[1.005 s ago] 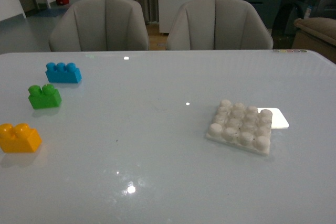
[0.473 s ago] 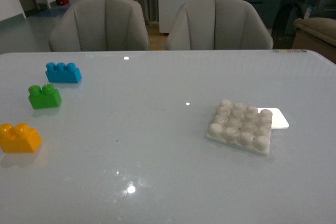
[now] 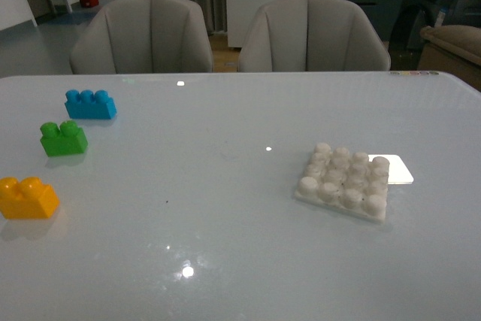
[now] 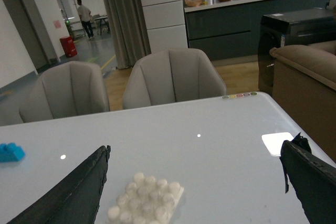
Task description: Insert yellow block into base center
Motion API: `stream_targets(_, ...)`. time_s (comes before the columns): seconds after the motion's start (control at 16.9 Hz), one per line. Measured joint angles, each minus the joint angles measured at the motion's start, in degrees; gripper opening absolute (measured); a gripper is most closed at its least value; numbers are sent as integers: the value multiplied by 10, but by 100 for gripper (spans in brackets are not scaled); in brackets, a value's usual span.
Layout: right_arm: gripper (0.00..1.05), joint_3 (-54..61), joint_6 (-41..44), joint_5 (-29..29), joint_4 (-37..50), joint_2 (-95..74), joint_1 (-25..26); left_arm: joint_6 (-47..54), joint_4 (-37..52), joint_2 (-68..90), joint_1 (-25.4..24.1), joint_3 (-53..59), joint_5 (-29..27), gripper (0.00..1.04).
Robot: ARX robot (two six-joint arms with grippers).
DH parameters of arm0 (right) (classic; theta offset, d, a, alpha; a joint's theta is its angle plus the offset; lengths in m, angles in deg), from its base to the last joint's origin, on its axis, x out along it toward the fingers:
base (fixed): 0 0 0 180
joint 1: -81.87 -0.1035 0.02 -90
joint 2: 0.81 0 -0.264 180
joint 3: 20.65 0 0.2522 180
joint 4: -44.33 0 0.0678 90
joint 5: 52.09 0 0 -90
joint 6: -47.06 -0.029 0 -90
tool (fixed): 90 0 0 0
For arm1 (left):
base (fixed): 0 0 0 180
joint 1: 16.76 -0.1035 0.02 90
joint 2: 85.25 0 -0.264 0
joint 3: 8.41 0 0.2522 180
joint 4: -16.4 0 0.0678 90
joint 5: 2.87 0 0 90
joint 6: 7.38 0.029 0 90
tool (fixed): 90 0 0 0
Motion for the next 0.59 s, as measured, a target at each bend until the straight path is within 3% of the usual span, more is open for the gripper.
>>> stream_targets(0.12,98,-125,-8,0,29,-206,-23,0,0,0,0,0,0,98)
stream_targets(0.35,98,-358,39,28,-59,-556,-65,0,0,0,0,0,0,98)
stream_targets(0.59,98,-462,52,36,-133,-751,-76,0,0,0,0,0,0,98)
